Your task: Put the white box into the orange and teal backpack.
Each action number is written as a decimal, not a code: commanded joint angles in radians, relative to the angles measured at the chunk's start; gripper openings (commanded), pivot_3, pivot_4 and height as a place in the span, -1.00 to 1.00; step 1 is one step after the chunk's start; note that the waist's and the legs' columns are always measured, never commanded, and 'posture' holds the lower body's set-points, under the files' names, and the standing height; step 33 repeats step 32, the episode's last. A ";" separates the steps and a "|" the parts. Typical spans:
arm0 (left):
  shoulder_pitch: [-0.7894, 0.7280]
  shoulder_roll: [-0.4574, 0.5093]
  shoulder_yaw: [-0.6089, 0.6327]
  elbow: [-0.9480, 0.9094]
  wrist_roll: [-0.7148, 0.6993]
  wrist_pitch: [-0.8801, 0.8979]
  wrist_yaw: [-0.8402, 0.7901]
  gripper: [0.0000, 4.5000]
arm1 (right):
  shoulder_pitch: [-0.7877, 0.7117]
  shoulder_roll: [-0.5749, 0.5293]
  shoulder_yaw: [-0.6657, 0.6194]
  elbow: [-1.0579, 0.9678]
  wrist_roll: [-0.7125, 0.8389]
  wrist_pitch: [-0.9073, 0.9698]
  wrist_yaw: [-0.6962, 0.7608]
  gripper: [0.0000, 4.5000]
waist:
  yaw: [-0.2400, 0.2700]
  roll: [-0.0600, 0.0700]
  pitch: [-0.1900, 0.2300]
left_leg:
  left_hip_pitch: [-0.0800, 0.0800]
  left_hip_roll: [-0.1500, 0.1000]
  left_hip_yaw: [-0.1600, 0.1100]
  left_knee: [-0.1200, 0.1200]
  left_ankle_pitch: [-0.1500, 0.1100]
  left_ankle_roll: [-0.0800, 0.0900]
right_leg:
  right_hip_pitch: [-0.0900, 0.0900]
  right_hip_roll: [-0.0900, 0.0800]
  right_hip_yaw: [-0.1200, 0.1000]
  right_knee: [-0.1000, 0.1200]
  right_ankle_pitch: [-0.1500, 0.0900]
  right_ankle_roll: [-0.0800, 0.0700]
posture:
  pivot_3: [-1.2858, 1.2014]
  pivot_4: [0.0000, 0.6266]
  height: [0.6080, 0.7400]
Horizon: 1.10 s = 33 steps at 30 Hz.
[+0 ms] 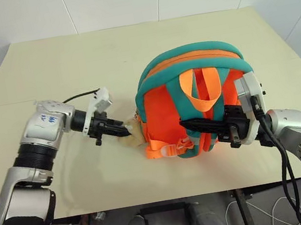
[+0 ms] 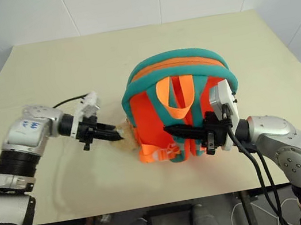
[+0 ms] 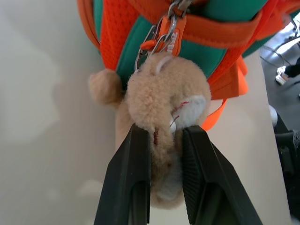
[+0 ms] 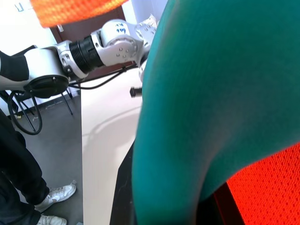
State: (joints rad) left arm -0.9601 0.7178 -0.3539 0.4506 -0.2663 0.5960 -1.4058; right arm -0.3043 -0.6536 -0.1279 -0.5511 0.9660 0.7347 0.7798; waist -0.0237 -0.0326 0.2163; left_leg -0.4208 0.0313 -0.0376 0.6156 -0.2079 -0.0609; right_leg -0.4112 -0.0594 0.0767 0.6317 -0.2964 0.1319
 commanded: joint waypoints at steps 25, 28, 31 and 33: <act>0.373 -0.010 0.563 -0.250 -0.171 -0.270 0.200 1.00 | 0.364 -0.465 -0.515 0.029 -0.088 0.087 0.207 0.99 | 0.005 0.000 0.000 | 0.001 0.000 0.000 0.001 0.000 0.000 | 0.002 -0.001 -0.001 -0.001 0.000 0.000 | 0.03 -0.52 1.00; 0.377 -0.007 0.580 -0.207 -0.183 -0.341 0.170 1.00 | 0.434 -0.468 -0.601 0.077 -0.151 0.060 0.261 0.99 | 0.008 0.000 0.000 | 0.001 0.000 0.001 0.001 0.001 0.001 | 0.002 -0.001 -0.001 -0.004 0.000 0.000 | 0.03 -0.52 1.00; 0.381 0.002 0.623 -0.173 -0.245 -0.358 0.112 1.00 | 0.462 -0.445 -0.676 0.127 -0.191 0.032 0.276 0.99 | 0.010 0.000 0.000 | 0.001 0.000 0.002 0.001 0.001 0.002 | 0.002 -0.001 0.000 -0.005 0.001 0.000 | 0.03 -0.52 1.00; 0.382 0.004 0.629 -0.165 -0.249 -0.370 0.106 1.00 | 0.462 -0.436 -0.688 0.135 -0.196 0.024 0.276 0.99 | 0.010 0.000 0.000 | 0.001 0.000 0.003 0.001 0.001 0.002 | 0.002 -0.001 0.000 -0.005 0.001 0.000 | 0.03 -0.52 1.00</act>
